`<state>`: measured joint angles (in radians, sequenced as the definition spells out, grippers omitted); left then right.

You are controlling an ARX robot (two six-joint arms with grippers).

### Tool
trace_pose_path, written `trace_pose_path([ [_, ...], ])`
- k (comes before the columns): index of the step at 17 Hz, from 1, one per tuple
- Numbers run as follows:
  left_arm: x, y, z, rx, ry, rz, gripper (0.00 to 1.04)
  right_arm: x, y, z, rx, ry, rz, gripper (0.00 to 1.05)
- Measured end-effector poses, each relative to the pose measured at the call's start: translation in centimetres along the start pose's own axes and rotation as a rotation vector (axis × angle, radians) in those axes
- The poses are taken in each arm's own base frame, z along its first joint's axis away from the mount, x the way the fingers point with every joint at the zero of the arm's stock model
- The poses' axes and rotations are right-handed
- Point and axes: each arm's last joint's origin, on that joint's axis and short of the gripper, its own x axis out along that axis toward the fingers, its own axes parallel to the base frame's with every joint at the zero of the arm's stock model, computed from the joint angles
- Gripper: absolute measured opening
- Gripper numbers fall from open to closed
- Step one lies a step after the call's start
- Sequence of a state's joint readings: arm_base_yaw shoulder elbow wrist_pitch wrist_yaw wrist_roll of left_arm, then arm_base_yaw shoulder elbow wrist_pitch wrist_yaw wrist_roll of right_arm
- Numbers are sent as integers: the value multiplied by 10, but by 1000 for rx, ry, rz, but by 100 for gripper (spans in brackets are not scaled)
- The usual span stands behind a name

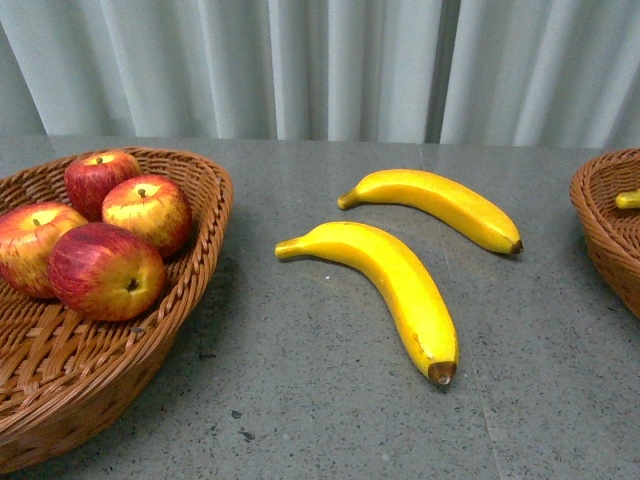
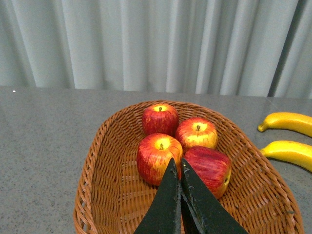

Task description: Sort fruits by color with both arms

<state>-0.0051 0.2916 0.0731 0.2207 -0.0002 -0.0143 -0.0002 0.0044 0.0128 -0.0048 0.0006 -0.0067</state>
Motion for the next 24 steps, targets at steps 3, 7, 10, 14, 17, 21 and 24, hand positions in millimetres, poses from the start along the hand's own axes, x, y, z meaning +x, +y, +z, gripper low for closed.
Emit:
trace_pose_path([
  [3,-3,1,-6,0,8,5,1,0,0,0,0,0,0,98],
  [7,-5,1,-8,0,1,4,1,0,0,0,0,0,0,98],
  [10,-8,1,-15,0,-3,3,1,0,0,0,0,0,0,98],
  [14,-19,1,-18,1,3,4,1,0,0,0,0,-1,0,98],
  [17,-19,1,-18,1,3,6,1,0,0,0,0,0,0,98],
  [21,-19,1,-18,1,2,5,1,0,0,0,0,0,0,98],
  [24,-19,1,-18,1,2,5,28,0,0,0,0,0,0,98],
])
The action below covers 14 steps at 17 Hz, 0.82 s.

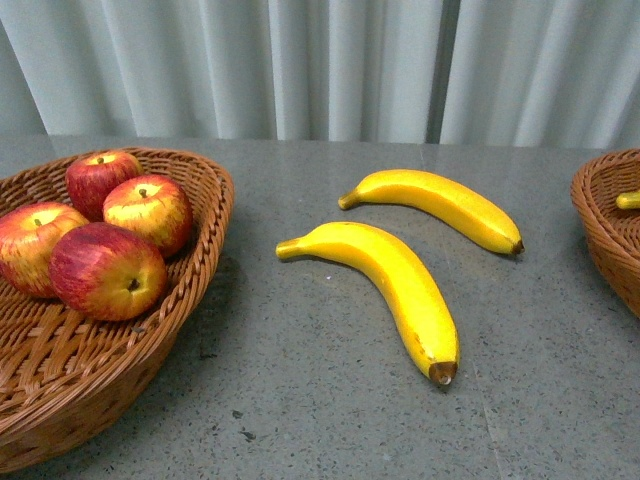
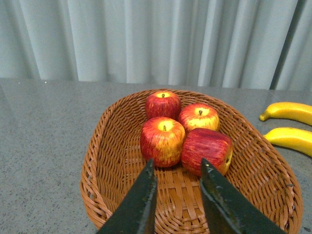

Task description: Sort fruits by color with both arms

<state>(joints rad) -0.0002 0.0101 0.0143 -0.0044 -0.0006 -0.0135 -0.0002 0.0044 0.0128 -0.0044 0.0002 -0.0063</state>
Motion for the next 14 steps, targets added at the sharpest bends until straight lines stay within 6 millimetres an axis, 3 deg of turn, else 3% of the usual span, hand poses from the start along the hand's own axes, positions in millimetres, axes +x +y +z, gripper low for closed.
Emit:
trace_pose_path([
  [6,0,0,0,0,0,0,100,0,0,0,0,0,0,98],
  [14,0,0,0,3,0,0,98,0,0,0,0,0,0,98],
])
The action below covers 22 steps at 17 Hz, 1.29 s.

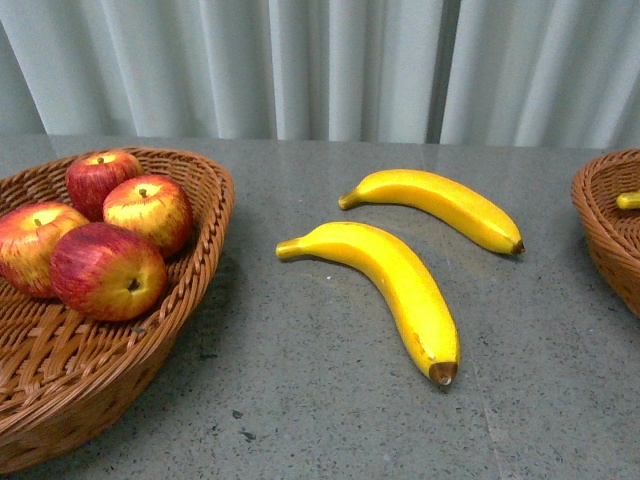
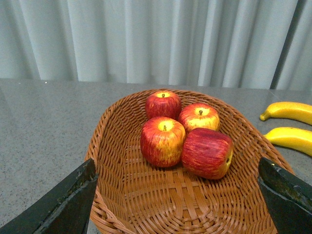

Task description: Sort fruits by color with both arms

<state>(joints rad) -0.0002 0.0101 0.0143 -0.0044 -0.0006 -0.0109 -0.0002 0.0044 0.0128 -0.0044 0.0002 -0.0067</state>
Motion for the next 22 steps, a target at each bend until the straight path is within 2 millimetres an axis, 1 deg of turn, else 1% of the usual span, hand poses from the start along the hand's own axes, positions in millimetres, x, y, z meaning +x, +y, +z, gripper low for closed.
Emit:
trace_pose_path([
  [1,0,0,0,0,0,0,98,1,0,2,42,-15,29,98],
  [2,0,0,0,0,0,0,98,8,0,9,106,-39,59,98],
  [3,0,0,0,0,-1,0,98,20,2,15,131,-43,78,98],
  [4,0,0,0,0,0,0,98,35,6,28,134,-72,116,98],
  [5,0,0,0,0,-1,0,98,53,13,46,127,-116,162,98],
  [6,0,0,0,0,0,0,98,80,26,65,124,-136,218,98],
  [7,0,0,0,0,0,0,98,103,38,72,120,-101,257,98],
  [8,0,0,0,0,0,0,98,130,55,70,116,-1,298,98],
  [9,0,0,0,0,0,0,98,151,73,66,106,83,327,98],
  [10,0,0,0,0,0,0,98,170,92,65,85,155,361,98],
  [11,0,0,0,0,0,0,98,185,114,69,59,199,412,98],
  [12,0,0,0,0,0,0,98,194,134,75,34,226,448,98],
  [13,0,0,0,0,0,0,98,200,149,77,5,263,483,98],
  [14,0,0,0,0,0,0,98,203,164,72,-29,331,517,98],
  [15,0,0,0,0,0,0,98,204,173,61,-65,408,540,98],
  [18,0,0,0,0,0,0,98,206,182,34,-131,555,555,98],
  [22,0,0,0,0,-1,0,98,211,184,5,-213,664,528,98],
])
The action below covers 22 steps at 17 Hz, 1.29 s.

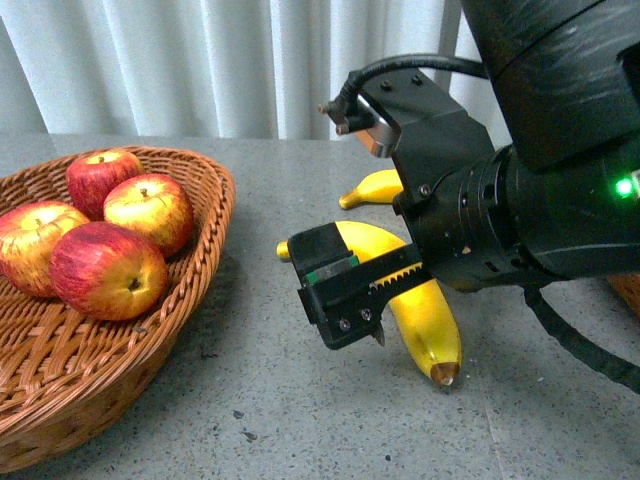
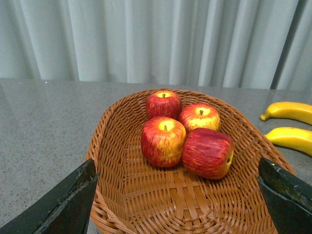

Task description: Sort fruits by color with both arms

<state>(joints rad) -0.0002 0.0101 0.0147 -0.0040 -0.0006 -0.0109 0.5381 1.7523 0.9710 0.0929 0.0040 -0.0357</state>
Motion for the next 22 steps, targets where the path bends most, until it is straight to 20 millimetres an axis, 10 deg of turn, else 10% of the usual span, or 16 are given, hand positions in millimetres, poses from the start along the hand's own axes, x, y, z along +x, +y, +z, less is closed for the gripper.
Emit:
trace_pose_path([
  [9,0,0,0,0,0,0,98,30,-1,-18,-51,82,-43,98],
  [14,0,0,0,0,0,0,98,29,-3,-16,-47,69,-48,56],
  [15,0,0,0,0,0,0,98,21,-15,-6,-16,26,-56,37],
  [22,0,0,0,0,1,0,98,-81,-121,38,204,-418,-59,34],
])
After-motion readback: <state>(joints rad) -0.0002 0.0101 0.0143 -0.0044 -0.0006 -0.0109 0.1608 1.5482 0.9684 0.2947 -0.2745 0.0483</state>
